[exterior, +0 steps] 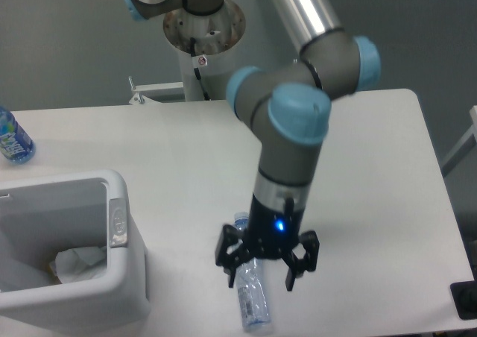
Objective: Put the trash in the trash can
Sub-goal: 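Move the gripper over the clear plastic bottle and lower onto it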
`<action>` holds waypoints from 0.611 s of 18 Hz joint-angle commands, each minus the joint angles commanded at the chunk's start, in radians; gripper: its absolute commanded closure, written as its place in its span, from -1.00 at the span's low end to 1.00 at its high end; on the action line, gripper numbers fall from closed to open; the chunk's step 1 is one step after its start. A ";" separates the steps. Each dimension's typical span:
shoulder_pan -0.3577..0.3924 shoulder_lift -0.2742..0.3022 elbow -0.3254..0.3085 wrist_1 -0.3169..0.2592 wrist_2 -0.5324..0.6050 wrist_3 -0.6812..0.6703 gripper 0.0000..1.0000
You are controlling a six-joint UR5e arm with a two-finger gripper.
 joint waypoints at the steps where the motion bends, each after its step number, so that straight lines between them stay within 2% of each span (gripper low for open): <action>1: -0.002 -0.017 0.005 0.000 0.008 0.000 -1.00; 4: -0.006 -0.061 0.000 0.005 0.014 -0.002 -1.00; 11: -0.041 -0.123 0.003 0.025 0.086 -0.006 -1.00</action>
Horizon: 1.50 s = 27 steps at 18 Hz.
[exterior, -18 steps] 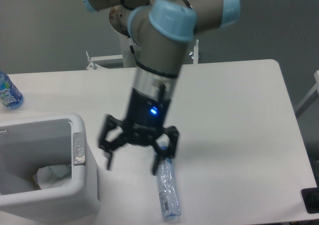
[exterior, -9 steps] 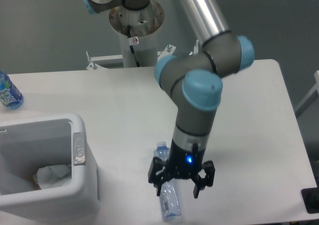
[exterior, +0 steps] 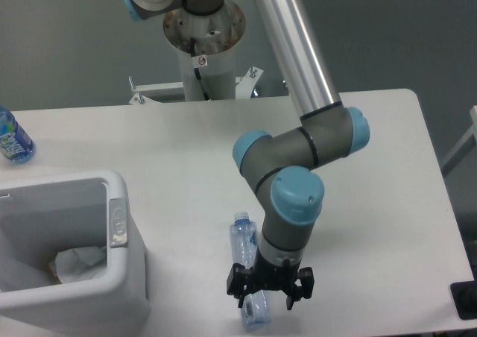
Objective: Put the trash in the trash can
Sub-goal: 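Move the gripper over the clear plastic bottle and lower onto it, then close the gripper on the bottle and lift it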
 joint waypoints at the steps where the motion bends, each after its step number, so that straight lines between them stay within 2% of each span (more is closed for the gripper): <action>1: -0.008 -0.006 0.002 0.009 0.000 -0.002 -1.00; 5: -0.038 -0.032 -0.015 0.049 0.063 -0.008 -1.00; 12: -0.040 -0.048 -0.021 0.067 0.098 -0.006 -1.00; 14: -0.042 -0.048 -0.023 0.067 0.103 -0.008 -0.63; 16: -0.042 -0.043 -0.023 0.066 0.103 -0.005 -0.45; 24: -0.041 -0.026 -0.025 0.063 0.109 0.006 -0.25; 27: -0.042 -0.015 -0.020 0.061 0.109 0.017 -0.23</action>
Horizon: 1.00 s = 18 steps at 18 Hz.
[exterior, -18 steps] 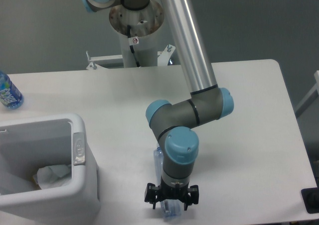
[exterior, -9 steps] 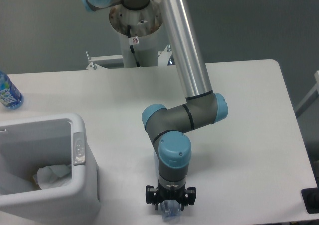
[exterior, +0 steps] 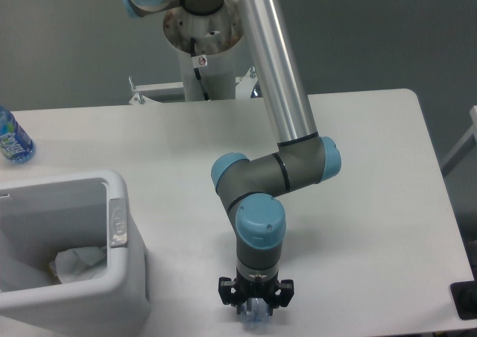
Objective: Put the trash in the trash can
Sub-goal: 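Close the gripper on the bottle and lift it, then carry the bottle over the white bin and lower it inside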
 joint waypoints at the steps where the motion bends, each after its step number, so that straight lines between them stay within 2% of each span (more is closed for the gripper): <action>1: 0.000 0.003 0.002 -0.002 0.000 0.009 -0.22; 7: 0.002 0.029 -0.005 -0.006 -0.008 0.042 -0.19; 9: 0.003 0.058 0.011 -0.002 -0.009 0.038 -0.19; 11: 0.014 0.106 0.052 0.003 -0.037 0.011 -0.19; 15: 0.054 0.189 0.138 0.005 -0.217 -0.127 -0.19; 18: 0.063 0.239 0.199 0.005 -0.250 -0.195 -0.19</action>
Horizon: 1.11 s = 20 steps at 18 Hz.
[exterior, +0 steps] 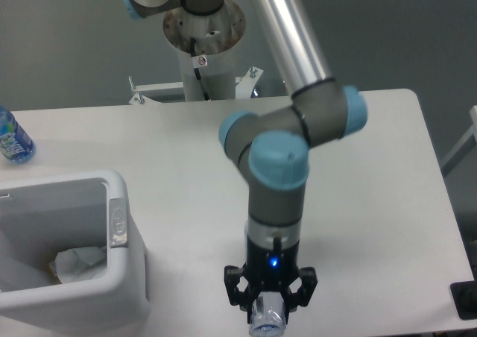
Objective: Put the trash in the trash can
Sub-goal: 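Carry the bottle over the white bin and lower it inside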
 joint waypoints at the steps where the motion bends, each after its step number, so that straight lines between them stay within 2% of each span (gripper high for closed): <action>1: 0.000 0.011 0.024 0.000 -0.014 -0.021 -0.19; 5: -0.020 0.055 0.071 0.005 -0.058 -0.085 -0.19; 9: -0.080 0.094 0.075 0.035 -0.109 -0.111 -0.19; 12: -0.139 0.123 0.074 0.037 -0.112 -0.111 -0.19; 17: -0.261 0.117 0.068 0.037 -0.112 -0.109 -0.19; 20: -0.299 0.104 0.065 0.038 -0.111 -0.109 -0.19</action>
